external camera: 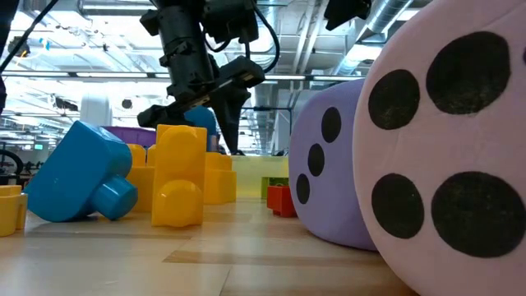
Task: Pick & Place Toys
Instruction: Put the big yellow game piece into the white bin
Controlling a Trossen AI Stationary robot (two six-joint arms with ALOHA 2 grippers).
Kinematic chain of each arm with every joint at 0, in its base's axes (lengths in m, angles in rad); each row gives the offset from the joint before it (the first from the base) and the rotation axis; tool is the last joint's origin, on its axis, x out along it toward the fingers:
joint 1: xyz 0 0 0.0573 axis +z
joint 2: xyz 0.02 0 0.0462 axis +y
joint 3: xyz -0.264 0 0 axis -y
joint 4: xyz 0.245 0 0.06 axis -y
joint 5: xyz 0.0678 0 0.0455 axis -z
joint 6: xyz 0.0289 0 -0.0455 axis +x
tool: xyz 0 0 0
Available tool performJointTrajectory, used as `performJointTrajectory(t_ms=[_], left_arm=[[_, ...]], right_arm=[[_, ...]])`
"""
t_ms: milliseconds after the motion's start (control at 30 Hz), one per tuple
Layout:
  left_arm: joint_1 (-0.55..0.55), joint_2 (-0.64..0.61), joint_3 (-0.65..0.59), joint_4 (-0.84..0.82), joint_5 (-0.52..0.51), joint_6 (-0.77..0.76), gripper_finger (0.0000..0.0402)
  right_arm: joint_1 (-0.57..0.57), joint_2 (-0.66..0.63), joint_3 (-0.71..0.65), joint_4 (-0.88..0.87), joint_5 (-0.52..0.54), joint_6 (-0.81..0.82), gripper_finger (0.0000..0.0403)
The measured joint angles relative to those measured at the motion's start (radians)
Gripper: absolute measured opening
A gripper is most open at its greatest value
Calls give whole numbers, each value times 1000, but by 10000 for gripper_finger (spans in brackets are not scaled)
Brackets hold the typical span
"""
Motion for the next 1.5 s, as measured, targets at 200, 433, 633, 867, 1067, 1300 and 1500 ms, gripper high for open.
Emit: performJointTrajectory(t_ms=[200,433,633,867,1067,1300,1500], left_arm=[[0,0,0,3,-17,0,292],[0,-1,0,2,-51,0,292],[0,-1,0,3,-71,0,292],[0,5,0,62,-97,-1,292],[-7,59,-1,62,-67,-4,292],[-25,135,1,53,11,-5,292],[-34,139,4,19,16,-3,292]], right_arm=[[0,0,0,0,0,0,168],[0,0,0,0,0,16,168],[0,0,0,0,0,19,168],[0,0,0,0,0,26,168],[0,0,0,0,0,26,168],[0,0,0,-1,0,26,168],[0,0,0,-4,0,26,168]])
